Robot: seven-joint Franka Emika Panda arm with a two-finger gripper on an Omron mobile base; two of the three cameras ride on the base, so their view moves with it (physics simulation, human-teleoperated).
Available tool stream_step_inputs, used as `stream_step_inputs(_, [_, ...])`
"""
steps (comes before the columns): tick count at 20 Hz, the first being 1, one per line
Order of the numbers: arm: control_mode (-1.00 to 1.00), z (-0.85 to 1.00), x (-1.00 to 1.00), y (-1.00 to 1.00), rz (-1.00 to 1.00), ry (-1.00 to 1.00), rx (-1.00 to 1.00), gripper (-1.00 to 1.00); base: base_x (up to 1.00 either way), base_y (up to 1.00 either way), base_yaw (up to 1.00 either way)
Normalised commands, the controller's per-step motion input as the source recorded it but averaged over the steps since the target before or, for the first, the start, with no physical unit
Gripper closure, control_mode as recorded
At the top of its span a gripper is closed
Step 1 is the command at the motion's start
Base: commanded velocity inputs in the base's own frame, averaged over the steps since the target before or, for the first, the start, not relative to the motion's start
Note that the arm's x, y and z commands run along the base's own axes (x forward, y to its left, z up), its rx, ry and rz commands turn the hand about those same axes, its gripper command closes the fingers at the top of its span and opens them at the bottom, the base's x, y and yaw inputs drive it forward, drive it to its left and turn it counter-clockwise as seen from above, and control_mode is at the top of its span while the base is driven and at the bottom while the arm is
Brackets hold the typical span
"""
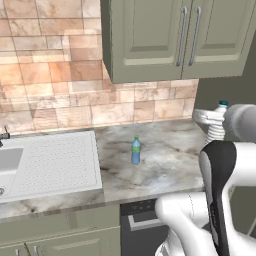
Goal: Take the bottled waters from the counter and place them in the freezer to freeze. Close the freezer door after placing the bottles.
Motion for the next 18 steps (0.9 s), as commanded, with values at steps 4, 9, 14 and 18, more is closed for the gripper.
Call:
stream_step_inputs(4, [-1.00,-0.08,-0.08,0.03,0.18,-0.02,-0.02,1.00,0.00,0.00,0.00])
stream_step_inputs(9, [-1.00,-0.01,-0.02,0.01,0.15,-0.04,-0.04,1.00,0.00,0.00,0.00])
stream_step_inputs(14, [-1.00,0.00,-0.01,0.11,0.05,-0.03,-0.05,1.00,0.00,0.00,0.00])
stream_step_inputs(18, [-1.00,-0.04,0.00,0.17,0.00,0.00,-0.11,1.00,0.00,0.00,0.00])
